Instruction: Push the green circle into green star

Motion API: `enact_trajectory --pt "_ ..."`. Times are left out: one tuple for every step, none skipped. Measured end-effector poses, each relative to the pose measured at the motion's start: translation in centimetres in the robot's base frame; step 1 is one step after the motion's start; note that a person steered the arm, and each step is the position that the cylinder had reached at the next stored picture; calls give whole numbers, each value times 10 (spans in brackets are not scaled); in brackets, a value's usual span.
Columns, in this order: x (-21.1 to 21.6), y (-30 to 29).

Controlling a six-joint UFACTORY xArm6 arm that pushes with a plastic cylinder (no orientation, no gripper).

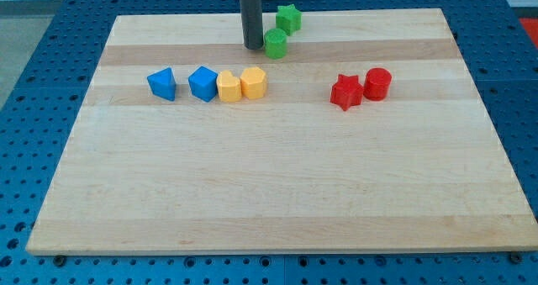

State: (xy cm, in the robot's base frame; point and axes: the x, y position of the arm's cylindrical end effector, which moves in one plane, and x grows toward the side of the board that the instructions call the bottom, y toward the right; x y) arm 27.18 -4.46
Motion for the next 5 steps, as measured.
enact_trajectory --pt "36 2" --pt "49 25" --pt "35 42" --pt "22 44" --pt "16 39"
